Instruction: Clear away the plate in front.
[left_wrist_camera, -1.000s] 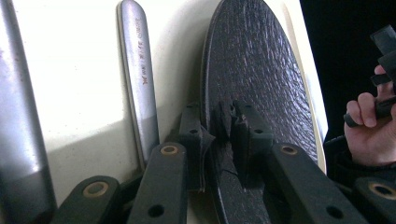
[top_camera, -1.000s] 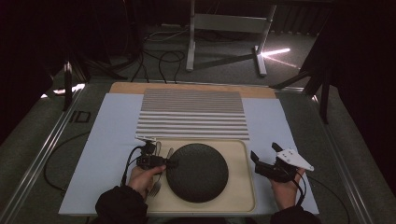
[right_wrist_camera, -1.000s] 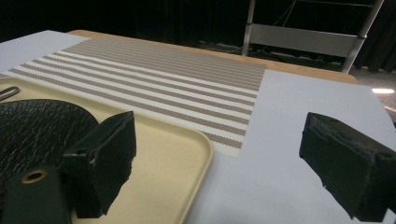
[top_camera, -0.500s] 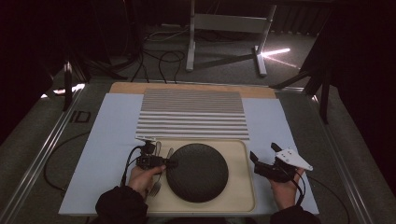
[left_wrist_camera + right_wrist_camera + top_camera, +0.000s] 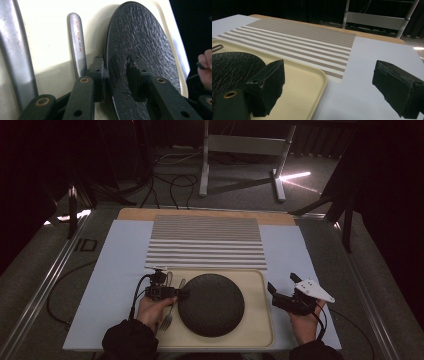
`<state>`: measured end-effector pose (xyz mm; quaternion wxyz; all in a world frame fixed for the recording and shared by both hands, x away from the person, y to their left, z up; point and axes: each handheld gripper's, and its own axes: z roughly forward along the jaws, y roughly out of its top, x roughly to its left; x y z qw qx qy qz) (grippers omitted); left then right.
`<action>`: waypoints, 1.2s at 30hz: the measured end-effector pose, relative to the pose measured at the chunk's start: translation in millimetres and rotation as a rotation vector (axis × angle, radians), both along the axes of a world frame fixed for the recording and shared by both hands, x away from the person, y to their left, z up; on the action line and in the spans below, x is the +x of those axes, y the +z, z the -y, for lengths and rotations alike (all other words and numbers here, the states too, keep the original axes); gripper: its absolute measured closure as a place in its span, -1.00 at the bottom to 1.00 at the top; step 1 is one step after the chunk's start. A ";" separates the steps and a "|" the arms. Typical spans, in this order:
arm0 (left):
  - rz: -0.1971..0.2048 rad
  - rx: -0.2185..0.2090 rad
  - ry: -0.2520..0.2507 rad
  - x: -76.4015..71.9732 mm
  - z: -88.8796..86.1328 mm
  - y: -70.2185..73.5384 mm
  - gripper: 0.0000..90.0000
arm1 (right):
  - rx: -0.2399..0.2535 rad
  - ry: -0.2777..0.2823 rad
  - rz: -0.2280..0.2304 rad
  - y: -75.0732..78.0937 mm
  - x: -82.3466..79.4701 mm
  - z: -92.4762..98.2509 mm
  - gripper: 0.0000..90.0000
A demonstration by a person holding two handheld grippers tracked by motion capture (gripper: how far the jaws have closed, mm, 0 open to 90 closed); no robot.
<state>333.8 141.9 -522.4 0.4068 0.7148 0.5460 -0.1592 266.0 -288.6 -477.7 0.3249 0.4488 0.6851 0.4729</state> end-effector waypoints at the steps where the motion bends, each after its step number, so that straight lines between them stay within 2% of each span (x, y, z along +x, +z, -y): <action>1: 0.010 0.012 -0.008 -0.1 1.2 1.1 0.46 | -0.001 0.002 0.000 0.0 0.0 -0.4 -0.76; 6: 0.037 0.042 -0.057 1.1 4.5 4.2 0.31 | 0.000 0.002 0.000 0.0 0.0 -0.4 -0.76; 10: 0.083 0.088 -0.106 1.6 7.5 7.4 0.22 | -0.003 0.005 -0.002 -0.3 0.2 -0.8 -0.76; 17: 0.135 0.117 -0.150 2.0 8.8 10.7 0.13 | -0.002 0.005 -0.002 -0.4 0.2 -0.8 -0.76; 26: 0.174 0.107 -0.143 5.2 0.3 11.6 0.07 | -0.004 0.007 -0.004 -0.8 0.4 -1.3 -0.76; 36: 0.228 0.075 -0.096 8.4 -20.5 17.6 -0.03 | -0.001 0.004 -0.004 -0.8 0.4 -0.7 -0.76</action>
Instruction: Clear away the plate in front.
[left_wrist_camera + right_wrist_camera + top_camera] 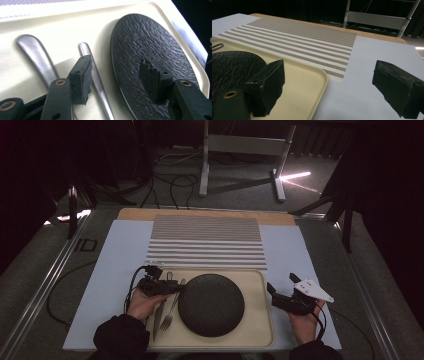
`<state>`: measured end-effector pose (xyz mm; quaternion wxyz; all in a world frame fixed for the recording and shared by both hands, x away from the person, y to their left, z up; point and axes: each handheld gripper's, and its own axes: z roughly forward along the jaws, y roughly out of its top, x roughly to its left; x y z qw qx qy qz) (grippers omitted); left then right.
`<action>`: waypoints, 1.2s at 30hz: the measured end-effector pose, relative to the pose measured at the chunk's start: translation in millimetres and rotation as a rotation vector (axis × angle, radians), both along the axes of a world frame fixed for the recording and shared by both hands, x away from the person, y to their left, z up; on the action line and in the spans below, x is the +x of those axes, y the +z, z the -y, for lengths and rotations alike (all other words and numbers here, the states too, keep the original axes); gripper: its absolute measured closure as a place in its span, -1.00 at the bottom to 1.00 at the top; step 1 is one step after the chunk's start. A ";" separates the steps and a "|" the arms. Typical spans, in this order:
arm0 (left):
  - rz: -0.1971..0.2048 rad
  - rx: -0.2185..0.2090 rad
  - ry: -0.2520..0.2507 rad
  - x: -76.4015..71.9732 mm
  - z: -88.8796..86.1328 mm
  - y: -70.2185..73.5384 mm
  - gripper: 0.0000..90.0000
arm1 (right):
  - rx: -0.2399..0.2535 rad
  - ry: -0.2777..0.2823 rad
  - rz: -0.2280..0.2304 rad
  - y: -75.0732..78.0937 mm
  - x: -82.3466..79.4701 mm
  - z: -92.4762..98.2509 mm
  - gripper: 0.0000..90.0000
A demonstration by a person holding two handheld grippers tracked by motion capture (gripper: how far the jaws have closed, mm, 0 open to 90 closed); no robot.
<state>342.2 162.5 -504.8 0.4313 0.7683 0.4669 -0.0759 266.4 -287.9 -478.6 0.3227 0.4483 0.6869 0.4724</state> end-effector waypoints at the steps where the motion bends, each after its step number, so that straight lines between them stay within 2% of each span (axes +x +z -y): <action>1: 0.007 -0.001 0.005 -0.1 -3.4 1.6 -0.03 | 0.000 0.000 0.000 0.0 0.0 0.0 -0.76; 4: 0.041 -0.017 0.039 -1.9 -20.1 7.7 -0.06 | 0.000 -0.002 0.002 0.2 0.0 1.1 -0.76; 8: 0.048 -0.051 0.095 -3.7 -40.0 9.4 -0.12 | -0.003 -0.004 0.001 0.1 -0.1 1.0 -0.76; 9: 0.048 -0.051 0.095 -3.7 -40.0 9.4 -0.13 | -0.001 -0.003 0.002 0.1 0.0 0.8 -0.76; 10: 0.043 -0.078 0.120 -4.0 -49.5 8.8 -0.14 | -0.002 -0.004 0.003 0.2 -0.1 0.8 -0.76; 12: 0.048 -0.077 0.134 -4.5 -53.5 9.0 -0.16 | 0.000 -0.003 0.002 0.3 -0.2 0.7 -0.76; 14: 0.064 -0.084 0.162 -6.0 -64.3 9.4 -0.25 | -0.001 -0.003 0.003 0.3 -0.1 0.9 -0.76; 17: 0.074 -0.075 0.176 -7.1 -70.0 9.1 -0.39 | -0.001 -0.003 0.003 0.1 -0.1 0.8 -0.76; 20: 0.081 -0.051 0.216 -9.7 -78.5 7.0 -0.57 | -0.001 -0.003 0.002 0.1 -0.2 0.9 -0.76; 21: 0.081 -0.051 0.216 -9.7 -78.5 7.0 -0.63 | -0.001 -0.003 0.002 0.1 -0.2 0.9 -0.76; 22: 0.097 -0.031 0.232 -11.6 -82.5 6.7 -0.65 | -0.002 -0.003 0.002 0.2 -0.3 0.9 -0.76; 23: 0.097 -0.031 0.232 -11.6 -82.5 6.7 -0.65 | -0.002 -0.002 0.002 0.2 -0.4 0.8 -0.76; 26: 0.144 0.000 0.253 -16.2 -89.6 9.1 -0.69 | -0.003 -0.002 0.002 0.1 -0.4 0.7 -0.76; 27: 0.144 0.000 0.253 -16.2 -89.6 9.1 -0.71 | -0.003 -0.002 0.002 0.1 -0.4 0.7 -0.76; 29: 0.173 0.032 0.272 -19.3 -94.1 11.0 -0.77 | -0.003 -0.001 0.002 0.0 -0.5 0.7 -0.76; 31: 0.181 0.034 0.278 -20.1 -96.1 11.3 -0.80 | -0.001 0.000 0.001 0.0 -0.8 0.6 -0.76; 32: 0.210 0.071 0.293 -22.3 -98.9 12.7 -0.81 | -0.003 0.000 0.002 0.0 -1.0 0.4 -0.76; 33: 0.210 0.071 0.293 -22.3 -98.9 12.7 -0.82 | -0.002 0.000 0.002 0.0 -1.1 0.3 -0.76; 34: 0.220 0.081 0.297 -23.4 -100.5 13.1 -0.83 | -0.002 0.001 0.002 -0.1 -1.3 0.2 -0.76; 35: 0.249 0.106 0.297 -25.8 -103.7 13.7 -0.87 | -0.002 0.002 0.002 -0.1 -1.4 0.0 -0.76; 36: 0.249 0.106 0.297 -25.8 -103.7 13.7 -0.91 | -0.003 0.004 0.002 -0.2 -1.4 0.1 -0.76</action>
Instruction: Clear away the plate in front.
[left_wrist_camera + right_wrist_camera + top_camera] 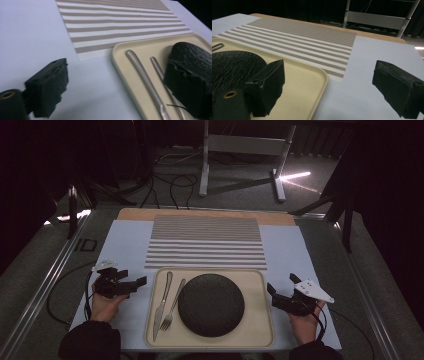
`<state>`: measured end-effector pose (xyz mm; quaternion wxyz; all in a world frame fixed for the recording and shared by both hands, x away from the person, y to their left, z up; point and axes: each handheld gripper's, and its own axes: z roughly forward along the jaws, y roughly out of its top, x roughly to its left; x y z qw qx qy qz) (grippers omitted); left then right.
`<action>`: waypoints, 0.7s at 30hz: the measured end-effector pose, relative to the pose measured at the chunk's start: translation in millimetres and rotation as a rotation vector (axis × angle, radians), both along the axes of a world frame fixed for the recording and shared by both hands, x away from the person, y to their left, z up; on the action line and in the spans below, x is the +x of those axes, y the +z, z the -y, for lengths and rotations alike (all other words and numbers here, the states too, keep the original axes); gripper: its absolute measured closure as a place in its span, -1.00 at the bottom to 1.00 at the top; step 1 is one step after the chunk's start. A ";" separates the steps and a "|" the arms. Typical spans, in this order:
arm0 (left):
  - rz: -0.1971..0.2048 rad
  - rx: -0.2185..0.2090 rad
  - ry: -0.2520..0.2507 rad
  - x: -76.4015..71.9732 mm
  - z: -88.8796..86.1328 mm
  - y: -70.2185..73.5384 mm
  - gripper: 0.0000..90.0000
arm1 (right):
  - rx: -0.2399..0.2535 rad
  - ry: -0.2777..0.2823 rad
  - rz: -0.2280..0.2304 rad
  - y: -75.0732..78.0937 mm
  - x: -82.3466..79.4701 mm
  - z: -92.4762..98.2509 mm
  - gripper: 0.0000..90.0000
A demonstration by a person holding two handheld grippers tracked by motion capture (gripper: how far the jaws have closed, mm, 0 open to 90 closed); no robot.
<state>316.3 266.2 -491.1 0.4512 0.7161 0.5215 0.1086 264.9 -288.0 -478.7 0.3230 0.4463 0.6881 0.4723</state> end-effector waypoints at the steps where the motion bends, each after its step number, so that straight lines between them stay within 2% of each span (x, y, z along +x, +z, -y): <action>1: 0.014 0.006 -0.011 -1.7 -3.7 0.7 -0.95 | 0.001 0.000 -0.001 -0.1 -0.1 -0.3 -0.76; 6: 0.036 0.023 0.015 -4.4 -11.8 1.5 -1.00 | -0.004 0.008 -0.004 -0.9 -0.9 -0.3 -0.76; 8: 0.061 0.019 0.021 -6.9 -15.9 2.5 -1.00 | -0.005 0.011 -0.003 -1.3 -1.0 0.0 -0.77; 9: 0.092 0.037 0.030 -9.6 -18.7 4.4 -1.00 | -0.011 0.013 -0.005 -2.4 -1.8 1.0 -0.77; 11: 0.121 0.066 0.039 -12.4 -20.2 6.9 -1.00 | -0.010 0.019 -0.009 -3.6 -2.9 3.0 -0.77; 12: 0.121 0.066 0.039 -12.4 -20.2 6.9 -1.00 | -0.012 0.022 -0.010 -4.1 -3.4 4.3 -0.77; 14: 0.149 0.082 0.045 -14.9 -21.5 9.5 -1.00 | -0.010 0.032 -0.012 -4.6 -3.9 5.5 -0.77; 15: 0.174 0.100 0.040 -17.4 -22.1 11.3 -1.00 | -0.010 0.045 -0.016 -5.0 -5.1 7.3 -0.77; 16: 0.174 0.100 0.040 -17.4 -22.1 11.3 -1.00 | -0.001 0.053 -0.018 -4.9 -5.7 8.2 -0.78; 21: 0.242 0.132 0.020 -22.8 -22.1 11.8 -1.00 | 0.011 0.087 -0.039 -7.0 -6.2 13.7 -0.80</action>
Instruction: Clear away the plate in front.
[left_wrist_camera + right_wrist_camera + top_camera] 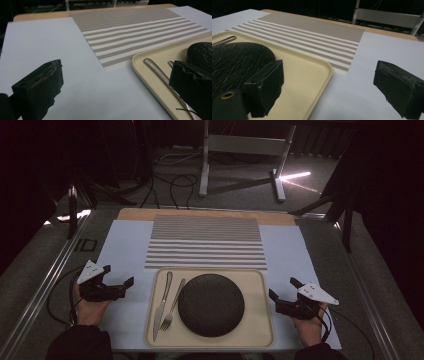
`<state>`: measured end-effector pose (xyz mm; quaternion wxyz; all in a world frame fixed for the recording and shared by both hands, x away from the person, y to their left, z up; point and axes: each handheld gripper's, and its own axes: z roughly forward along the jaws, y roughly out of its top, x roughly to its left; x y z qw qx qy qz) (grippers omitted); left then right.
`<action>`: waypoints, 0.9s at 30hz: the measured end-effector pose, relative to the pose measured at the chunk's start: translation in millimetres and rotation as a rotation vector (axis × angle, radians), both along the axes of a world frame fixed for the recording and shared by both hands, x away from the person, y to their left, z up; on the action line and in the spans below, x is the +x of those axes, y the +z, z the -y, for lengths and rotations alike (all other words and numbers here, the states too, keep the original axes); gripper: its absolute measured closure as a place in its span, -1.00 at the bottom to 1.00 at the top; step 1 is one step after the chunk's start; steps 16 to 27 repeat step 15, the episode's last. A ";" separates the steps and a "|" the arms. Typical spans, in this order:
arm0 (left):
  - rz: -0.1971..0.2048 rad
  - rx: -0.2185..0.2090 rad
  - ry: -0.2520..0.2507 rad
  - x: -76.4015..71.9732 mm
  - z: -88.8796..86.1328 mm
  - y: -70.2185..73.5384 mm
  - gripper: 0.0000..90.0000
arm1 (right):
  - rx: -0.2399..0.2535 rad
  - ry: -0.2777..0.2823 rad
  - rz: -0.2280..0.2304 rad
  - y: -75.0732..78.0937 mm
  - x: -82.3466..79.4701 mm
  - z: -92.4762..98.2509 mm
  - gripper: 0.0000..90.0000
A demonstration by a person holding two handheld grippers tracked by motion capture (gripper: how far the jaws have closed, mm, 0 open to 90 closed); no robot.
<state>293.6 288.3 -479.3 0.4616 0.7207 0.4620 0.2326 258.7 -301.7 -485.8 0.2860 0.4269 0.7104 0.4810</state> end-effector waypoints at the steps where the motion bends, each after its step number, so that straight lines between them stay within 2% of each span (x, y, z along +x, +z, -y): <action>1: 0.007 0.011 -0.005 -0.6 0.6 -0.3 -1.00 | 0.000 0.000 0.000 0.0 0.0 0.0 -0.80; 3: 0.024 0.034 -0.018 -1.4 2.6 -1.8 -1.00 | 0.001 0.009 0.000 -2.0 -0.8 2.7 -0.80; 13: 0.053 0.022 -0.013 -1.8 4.8 -0.9 -1.00 | -0.001 0.004 0.003 -6.2 -2.8 12.4 -0.80; 27: 0.054 0.026 -0.008 -1.8 4.9 -0.8 -1.00 | -0.004 0.005 0.003 -6.3 -2.8 12.3 -0.80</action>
